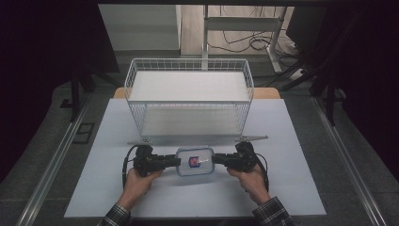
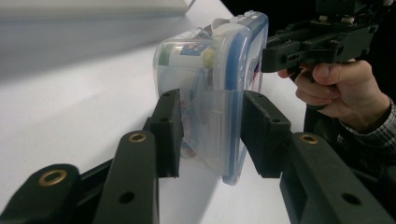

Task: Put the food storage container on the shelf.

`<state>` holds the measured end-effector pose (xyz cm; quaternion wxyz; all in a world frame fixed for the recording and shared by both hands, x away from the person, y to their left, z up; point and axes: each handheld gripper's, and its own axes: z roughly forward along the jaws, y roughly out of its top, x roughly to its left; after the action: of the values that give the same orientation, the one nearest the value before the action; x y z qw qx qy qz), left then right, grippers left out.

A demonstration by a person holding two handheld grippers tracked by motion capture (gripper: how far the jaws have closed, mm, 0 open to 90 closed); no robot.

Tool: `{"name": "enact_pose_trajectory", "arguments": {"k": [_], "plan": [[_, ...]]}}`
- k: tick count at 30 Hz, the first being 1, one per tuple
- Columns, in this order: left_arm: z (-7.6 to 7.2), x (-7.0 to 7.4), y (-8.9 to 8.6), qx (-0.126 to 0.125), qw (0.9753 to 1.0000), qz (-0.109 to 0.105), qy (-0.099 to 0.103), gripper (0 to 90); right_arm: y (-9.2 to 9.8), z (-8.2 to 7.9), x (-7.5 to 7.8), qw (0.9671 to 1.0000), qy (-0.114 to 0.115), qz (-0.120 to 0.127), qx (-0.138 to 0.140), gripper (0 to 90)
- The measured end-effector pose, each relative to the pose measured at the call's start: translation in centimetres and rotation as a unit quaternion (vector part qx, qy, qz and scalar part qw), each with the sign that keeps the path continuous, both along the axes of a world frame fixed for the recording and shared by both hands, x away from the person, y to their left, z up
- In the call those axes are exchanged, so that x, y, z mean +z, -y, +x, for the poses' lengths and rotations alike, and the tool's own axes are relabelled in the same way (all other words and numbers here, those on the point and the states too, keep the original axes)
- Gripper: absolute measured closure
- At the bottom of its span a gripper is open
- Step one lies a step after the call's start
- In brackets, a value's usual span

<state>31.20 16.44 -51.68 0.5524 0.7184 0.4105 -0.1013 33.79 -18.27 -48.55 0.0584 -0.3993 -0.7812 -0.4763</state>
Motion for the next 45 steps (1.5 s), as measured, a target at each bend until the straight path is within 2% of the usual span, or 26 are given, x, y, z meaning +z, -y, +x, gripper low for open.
{"name": "enact_pose_trajectory", "arguments": {"k": [4,10,15,27,39,45], "plan": [[0.1,1.0,0.0,0.003,1.0000,0.000,0.008,59.8,0.0,0.1,0.9,0.9999,0.008,0.007,-0.003,73.3],[0.7,3.3,-0.3,0.008,0.9998,0.002,0.020,59.8,-0.3,0.7,3.0,0.9998,0.018,0.011,-0.003,73.3],[1.4,5.4,-0.6,0.012,0.9995,-0.008,0.028,59.5,-0.6,1.3,5.5,0.9994,0.033,0.011,-0.002,73.2],[3.4,10.7,-1.4,0.022,0.9986,-0.011,0.047,59.3,-1.6,3.2,11.0,0.9981,0.061,0.012,-0.008,72.8],[6.4,16.0,-2.5,0.031,0.9976,-0.021,0.058,58.9,-2.6,5.5,16.0,0.9969,0.070,0.026,-0.024,72.8],[8.4,18.1,-3.1,0.033,0.9972,-0.032,0.059,58.7,-3.2,6.9,18.3,0.9957,0.081,0.028,-0.034,72.8]]}}
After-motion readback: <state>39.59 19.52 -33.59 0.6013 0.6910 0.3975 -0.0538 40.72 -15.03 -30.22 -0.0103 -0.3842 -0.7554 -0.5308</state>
